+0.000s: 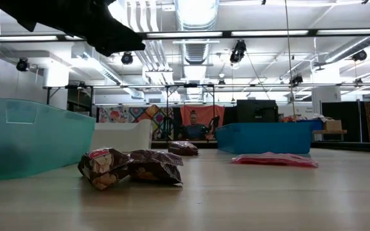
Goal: Sort candy
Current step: Put the white chocolate bar into the white bin
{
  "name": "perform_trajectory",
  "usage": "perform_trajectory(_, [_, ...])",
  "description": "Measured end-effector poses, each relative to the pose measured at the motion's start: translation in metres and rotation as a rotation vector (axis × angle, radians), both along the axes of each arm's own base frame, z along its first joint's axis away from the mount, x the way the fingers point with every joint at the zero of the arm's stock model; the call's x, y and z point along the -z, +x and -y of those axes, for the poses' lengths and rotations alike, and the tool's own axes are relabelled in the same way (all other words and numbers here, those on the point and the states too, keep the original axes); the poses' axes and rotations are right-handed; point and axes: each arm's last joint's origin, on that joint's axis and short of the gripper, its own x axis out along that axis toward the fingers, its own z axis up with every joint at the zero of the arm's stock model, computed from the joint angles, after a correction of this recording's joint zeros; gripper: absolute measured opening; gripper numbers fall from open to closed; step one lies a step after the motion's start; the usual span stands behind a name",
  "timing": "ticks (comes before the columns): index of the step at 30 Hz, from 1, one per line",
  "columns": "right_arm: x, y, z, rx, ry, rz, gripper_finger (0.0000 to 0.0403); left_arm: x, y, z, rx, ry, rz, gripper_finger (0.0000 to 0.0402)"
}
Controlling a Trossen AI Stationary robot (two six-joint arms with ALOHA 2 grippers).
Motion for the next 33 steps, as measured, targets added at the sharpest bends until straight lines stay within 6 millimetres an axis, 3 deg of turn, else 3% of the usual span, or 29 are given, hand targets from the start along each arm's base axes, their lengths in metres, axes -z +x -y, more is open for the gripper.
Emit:
perform_trajectory(11, [-0.013, -0.001, 0.006, 0.03, -0.047, 0.083, 0.0027, 0.0, 0.0, 0.0, -0.001, -0.003, 0.006, 0.0166])
perform_trajectory(17, [-0.038, -0.002, 0.015, 0.088, -0.136, 0.293, 0.0024, 0.001, 0.003, 0.001, 0.017, -0.009, 0.007, 0.0166])
perform_trajectory(22, [-0.063, 0.004, 0.025, 0.116, -0.3, 0.653, 0.0024, 0.004, 0.01, 0.002, 0.065, -0.032, 0.032, 0.0166])
perform_trajectory(27, [-0.084, 0.023, 0.028, 0.012, -0.515, 1.018, 0.0024, 0.01, 0.025, 0.004, 0.116, -0.048, 0.085, 0.0166])
perform_trajectory(33, [-0.091, 0.051, 0.027, -0.086, -0.799, 1.211, 0.0024, 0.02, 0.044, 0.005, 0.131, -0.049, 0.159, 0.0166])
